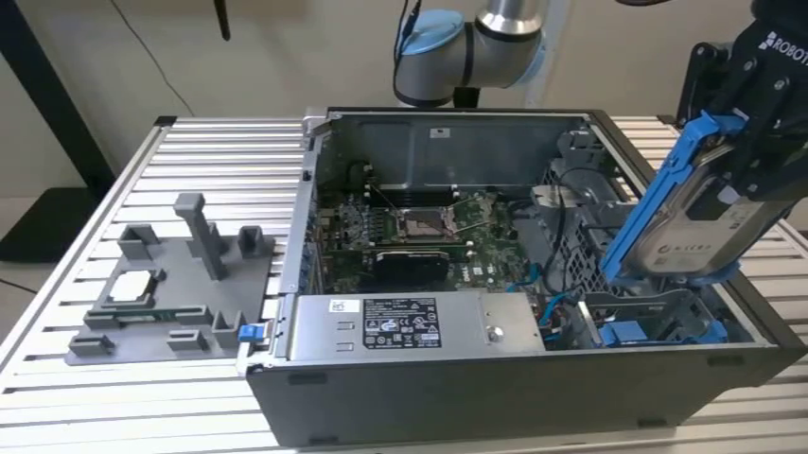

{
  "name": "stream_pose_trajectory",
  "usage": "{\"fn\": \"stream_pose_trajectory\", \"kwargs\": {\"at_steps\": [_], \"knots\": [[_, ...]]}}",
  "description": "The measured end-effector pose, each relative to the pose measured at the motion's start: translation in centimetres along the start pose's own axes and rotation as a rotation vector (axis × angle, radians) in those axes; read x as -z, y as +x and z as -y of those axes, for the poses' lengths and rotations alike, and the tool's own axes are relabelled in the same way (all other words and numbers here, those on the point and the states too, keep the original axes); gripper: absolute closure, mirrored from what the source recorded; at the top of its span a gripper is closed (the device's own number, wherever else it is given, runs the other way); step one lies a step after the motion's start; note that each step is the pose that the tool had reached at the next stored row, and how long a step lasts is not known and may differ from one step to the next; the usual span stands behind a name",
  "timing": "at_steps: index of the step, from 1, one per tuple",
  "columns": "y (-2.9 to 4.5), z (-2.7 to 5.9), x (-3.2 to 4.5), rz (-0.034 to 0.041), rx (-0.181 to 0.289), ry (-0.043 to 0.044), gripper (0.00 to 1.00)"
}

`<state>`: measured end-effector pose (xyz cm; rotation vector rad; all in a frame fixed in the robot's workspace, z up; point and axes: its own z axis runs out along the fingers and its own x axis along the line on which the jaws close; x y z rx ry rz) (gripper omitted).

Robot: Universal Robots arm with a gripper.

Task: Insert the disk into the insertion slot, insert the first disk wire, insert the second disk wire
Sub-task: 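Insert the disk into the insertion slot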

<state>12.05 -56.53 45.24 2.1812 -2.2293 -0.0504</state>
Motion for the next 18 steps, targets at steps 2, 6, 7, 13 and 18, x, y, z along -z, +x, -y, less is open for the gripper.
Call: {"fn": "stream_pose_trajectory", "kwargs": {"at_steps": [2, 6, 7, 13, 18], "knots": [[0.01, 0.02, -0.29, 0.0014, 0.0, -0.0001, 1.0], [0.01, 0.05, -0.86, 0.0049, 0.0, -0.0003, 1.0], [0.01, 0.05, -0.99, 0.006, 0.0, -0.0003, 1.0], [0.32, 0.09, -1.97, 0.0082, 0.0, -0.0016, 1.0], [1.03, 0.15, -2.9, 0.0113, 0.0, -0.0017, 1.0]]}}
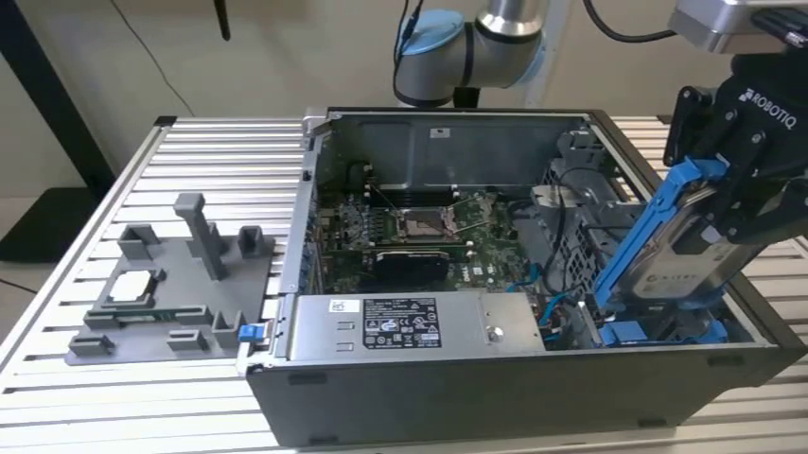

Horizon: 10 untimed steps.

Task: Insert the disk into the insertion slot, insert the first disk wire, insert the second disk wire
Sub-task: 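Insert the disk into the insertion slot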

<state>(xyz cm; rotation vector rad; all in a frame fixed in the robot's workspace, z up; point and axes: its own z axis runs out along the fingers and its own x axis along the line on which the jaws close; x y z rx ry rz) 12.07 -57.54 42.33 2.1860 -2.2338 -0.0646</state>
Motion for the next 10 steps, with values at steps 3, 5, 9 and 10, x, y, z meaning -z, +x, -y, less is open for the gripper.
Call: {"fn": "stream_pose_trajectory", "kwargs": {"at_steps": [3, 5, 9, 10], "knots": [[0.06, 0.02, -0.49, -0.0003, 0.0, -0.0024, 1.0], [0.08, 0.03, -0.85, -0.0002, 0.0, -0.0035, 1.0], [0.09, 0.08, -1.55, 0.0002, 0.0, -0.0035, 1.0], [0.09, 0.1, -1.69, 0.0003, 0.0, -0.0036, 1.0]]}}
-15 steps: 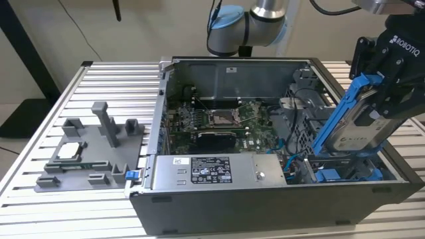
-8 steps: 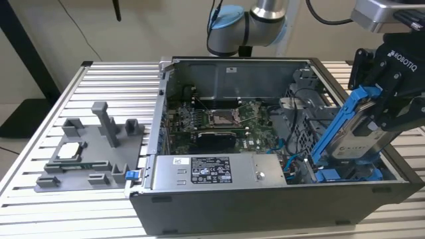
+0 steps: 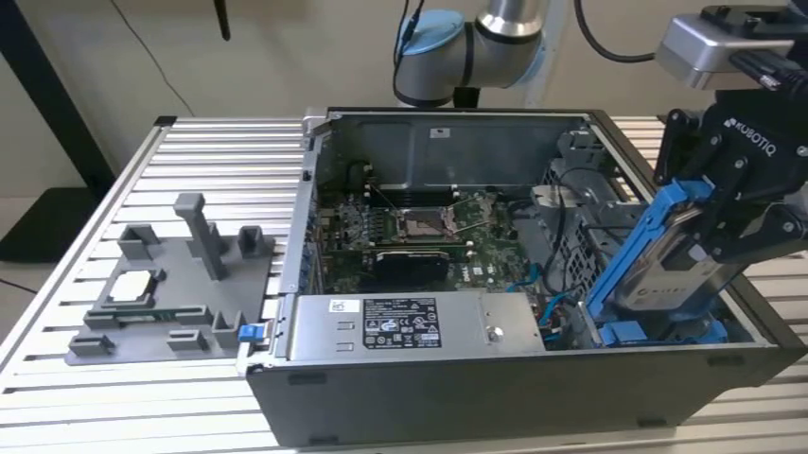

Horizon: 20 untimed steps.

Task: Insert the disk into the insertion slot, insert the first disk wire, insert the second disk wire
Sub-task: 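Insert the disk into the insertion slot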

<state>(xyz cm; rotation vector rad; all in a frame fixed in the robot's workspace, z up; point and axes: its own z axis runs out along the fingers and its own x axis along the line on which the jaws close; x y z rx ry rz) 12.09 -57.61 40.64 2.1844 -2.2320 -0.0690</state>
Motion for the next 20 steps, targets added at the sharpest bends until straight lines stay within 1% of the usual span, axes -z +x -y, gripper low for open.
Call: {"fn": "stream_pose_trajectory", "kwargs": {"at_steps": [2, 8, 9, 13, 15, 18, 20], "knots": [[0.01, 0.04, -0.23, -0.0001, 0.0, -0.0001, 1.0], [0.03, 0.11, -1.3, 0.0, 0.001, 0.0, 1.0], [0.03, 0.11, -1.36, 0.0, 0.001, 0.0, 1.0], [0.0, 0.09, -1.31, -0.0003, 0.001, 0.0, 1.0], [-0.04, 0.05, -0.62, 0.0, 0.001, 0.0, 1.0], [-0.06, -0.07, -0.57, 0.0022, 0.0, 0.0, 1.0], [-0.06, -0.18, -0.58, 0.006, -0.001, 0.0, 1.0]]}}
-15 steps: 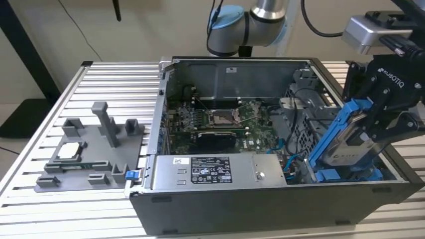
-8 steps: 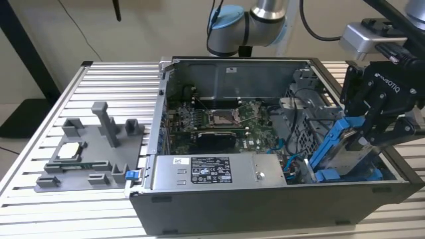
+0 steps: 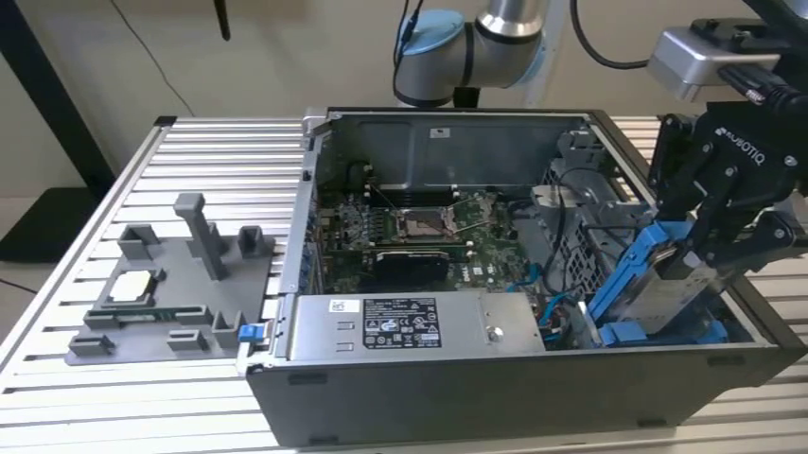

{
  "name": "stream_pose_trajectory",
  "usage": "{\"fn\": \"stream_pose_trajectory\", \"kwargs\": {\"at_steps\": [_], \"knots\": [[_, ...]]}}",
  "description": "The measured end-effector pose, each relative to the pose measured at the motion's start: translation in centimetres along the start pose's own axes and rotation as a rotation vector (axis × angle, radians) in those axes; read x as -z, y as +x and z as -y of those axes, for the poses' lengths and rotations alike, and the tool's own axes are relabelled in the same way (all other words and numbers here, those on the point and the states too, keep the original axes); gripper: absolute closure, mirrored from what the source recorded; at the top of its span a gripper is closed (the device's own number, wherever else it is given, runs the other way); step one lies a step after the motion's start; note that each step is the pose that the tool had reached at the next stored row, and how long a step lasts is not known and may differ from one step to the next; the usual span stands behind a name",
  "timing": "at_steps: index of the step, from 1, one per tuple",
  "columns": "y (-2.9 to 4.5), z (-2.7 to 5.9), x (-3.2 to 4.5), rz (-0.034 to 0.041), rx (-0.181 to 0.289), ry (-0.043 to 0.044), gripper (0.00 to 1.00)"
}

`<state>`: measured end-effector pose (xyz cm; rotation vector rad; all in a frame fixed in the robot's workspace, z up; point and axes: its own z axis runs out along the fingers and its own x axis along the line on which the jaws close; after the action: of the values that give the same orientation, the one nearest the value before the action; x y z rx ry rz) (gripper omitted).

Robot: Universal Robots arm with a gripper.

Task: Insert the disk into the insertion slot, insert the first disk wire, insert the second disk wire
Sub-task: 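Insert the disk into the insertion slot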

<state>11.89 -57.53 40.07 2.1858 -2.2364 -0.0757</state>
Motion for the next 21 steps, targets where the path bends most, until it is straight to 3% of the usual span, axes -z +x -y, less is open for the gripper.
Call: {"fn": "stream_pose_trajectory", "kwargs": {"at_steps": [1, 5, 7, 8, 12, 15, 20, 21], "knots": [[-0.02, -0.08, -0.02, 0.0034, -0.002, 0.0, 0.0], [-0.01, -0.14, -0.55, 0.0064, -0.015, 0.0001, 0.0], [-0.01, -0.31, -0.69, 0.0136, -0.023, 0.0002, 0.0], [-0.01, -0.4, -0.75, 0.0197, -0.026, 0.0001, 1.0], [-0.01, -0.59, -0.79, 0.0259, -0.038, 0.0003, 1.0], [-0.01, -0.81, -0.79, 0.0411, -0.047, 0.0001, 1.0], [-0.01, -0.83, -0.92, 0.0433, -0.052, -0.0008, 1.0], [0.0, -0.84, -0.88, 0.0424, -0.052, -0.0009, 0.0]]}}
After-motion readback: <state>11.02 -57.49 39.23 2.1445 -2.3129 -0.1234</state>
